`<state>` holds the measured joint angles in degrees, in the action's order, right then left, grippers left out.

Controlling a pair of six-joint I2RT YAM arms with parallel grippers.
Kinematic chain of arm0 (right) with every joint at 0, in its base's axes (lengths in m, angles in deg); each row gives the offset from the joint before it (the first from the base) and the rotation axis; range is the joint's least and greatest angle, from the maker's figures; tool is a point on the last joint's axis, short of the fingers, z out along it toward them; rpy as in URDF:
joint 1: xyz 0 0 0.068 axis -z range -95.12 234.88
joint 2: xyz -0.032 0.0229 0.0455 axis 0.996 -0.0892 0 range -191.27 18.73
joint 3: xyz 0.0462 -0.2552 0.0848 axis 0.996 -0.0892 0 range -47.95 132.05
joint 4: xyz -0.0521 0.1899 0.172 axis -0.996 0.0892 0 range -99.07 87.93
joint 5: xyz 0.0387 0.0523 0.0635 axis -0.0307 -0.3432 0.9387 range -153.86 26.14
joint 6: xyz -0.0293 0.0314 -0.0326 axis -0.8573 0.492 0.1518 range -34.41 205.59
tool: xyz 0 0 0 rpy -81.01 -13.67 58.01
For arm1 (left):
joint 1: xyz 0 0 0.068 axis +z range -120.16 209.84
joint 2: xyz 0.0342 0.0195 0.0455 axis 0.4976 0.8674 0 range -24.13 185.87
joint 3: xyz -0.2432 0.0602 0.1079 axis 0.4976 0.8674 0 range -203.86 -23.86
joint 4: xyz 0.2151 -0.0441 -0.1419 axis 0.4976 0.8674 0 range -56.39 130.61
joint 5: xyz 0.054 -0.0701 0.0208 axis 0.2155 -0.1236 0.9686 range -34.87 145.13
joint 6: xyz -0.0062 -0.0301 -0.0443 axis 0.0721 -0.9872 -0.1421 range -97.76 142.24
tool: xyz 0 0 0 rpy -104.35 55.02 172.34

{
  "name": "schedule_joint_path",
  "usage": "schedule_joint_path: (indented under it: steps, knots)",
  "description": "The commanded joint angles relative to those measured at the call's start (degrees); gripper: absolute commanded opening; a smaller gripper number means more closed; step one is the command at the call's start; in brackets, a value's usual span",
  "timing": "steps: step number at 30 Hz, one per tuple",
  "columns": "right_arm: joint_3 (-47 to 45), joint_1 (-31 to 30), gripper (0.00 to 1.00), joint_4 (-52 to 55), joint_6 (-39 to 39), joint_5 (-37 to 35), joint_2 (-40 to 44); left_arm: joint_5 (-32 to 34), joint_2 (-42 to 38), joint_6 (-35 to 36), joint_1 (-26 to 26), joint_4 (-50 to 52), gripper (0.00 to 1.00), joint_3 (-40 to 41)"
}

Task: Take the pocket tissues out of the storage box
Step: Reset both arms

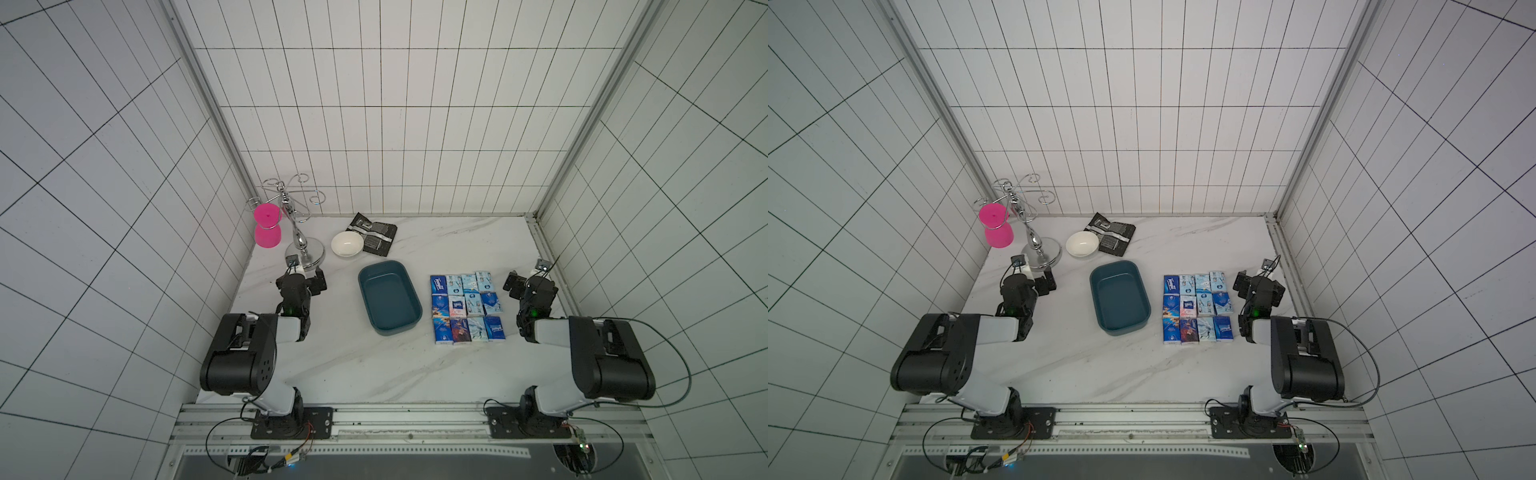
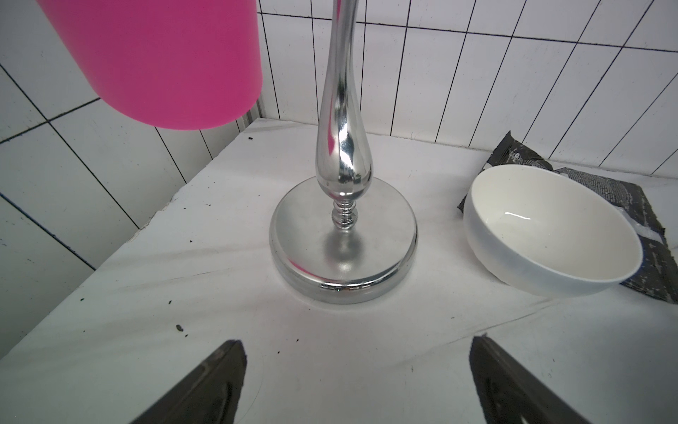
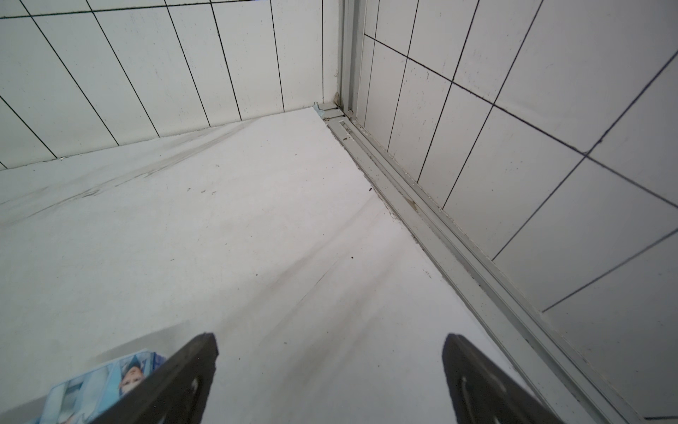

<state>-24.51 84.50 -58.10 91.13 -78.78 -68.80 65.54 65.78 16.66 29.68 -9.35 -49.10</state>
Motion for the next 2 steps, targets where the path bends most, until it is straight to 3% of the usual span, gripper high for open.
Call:
schedule_joint_path:
  steps: [1, 2]
  knots:
    - [-1.03, 0.05, 0.99, -1.24, -0.18, -0.81, -0.19, -1.20, -0.18, -0.06, 0.46, -0.47, 0.98, -1.07]
    - [-1.03, 0.05, 0.99, -1.24, -0.18, -0.82, -0.18, -1.19, -0.33, -0.03, 0.48, -0.73, 0.98, -0.87]
